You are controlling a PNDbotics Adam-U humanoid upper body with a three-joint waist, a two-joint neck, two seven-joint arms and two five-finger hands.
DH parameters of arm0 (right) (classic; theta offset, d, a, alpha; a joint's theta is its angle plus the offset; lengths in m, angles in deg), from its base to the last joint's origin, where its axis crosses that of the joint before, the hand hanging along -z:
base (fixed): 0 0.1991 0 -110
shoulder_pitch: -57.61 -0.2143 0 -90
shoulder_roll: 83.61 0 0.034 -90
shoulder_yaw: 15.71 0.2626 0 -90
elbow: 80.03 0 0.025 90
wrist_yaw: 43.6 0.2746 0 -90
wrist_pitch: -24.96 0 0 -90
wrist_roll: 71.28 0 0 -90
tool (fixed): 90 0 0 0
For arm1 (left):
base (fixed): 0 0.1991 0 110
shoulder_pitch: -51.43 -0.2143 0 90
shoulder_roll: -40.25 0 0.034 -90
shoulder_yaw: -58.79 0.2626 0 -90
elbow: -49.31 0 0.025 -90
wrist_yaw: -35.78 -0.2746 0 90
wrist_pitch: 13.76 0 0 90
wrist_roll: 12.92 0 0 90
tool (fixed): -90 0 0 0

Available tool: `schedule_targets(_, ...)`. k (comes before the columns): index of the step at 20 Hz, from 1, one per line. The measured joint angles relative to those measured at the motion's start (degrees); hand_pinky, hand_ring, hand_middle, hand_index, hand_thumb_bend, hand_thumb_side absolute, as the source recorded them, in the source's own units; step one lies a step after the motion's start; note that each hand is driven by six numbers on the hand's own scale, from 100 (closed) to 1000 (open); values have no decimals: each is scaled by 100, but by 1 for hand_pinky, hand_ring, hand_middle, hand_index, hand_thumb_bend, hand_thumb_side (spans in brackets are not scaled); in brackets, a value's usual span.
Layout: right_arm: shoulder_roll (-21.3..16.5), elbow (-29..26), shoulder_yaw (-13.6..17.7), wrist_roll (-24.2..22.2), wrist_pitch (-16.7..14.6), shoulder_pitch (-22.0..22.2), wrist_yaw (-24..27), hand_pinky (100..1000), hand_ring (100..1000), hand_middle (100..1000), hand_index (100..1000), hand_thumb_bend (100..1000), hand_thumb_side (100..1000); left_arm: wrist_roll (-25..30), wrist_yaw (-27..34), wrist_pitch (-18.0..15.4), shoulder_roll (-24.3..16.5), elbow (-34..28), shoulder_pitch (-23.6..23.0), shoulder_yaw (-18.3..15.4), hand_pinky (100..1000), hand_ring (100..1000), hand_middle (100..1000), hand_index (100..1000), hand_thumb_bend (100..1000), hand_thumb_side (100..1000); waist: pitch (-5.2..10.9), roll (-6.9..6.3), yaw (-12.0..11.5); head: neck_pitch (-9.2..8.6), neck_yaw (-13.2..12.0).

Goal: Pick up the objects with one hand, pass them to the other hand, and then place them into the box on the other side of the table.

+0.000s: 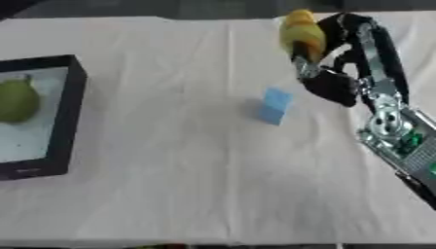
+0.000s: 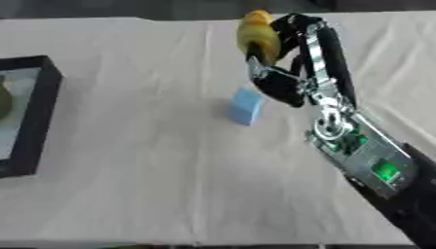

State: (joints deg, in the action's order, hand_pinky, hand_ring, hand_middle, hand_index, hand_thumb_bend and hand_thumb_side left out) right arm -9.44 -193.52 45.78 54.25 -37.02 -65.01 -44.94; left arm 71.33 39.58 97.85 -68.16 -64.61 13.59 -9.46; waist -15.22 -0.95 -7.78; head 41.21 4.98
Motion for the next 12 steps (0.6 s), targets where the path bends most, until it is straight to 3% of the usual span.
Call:
schedule_targets(7,283,0,-345,96,-66,-168,45,198,477,288,488,100,100,1041,-26,1052,7,0,528,447,773,817,825,801,100,506,2,-3,-56,51,-36)
schedule_targets(12,396,0,-518,163,-132,-271,117,202,476,287,487,100,100,1569,-270,1597,58,-1,742,769,778,819,826,821,100,532,3,-10,-120,92,-35)
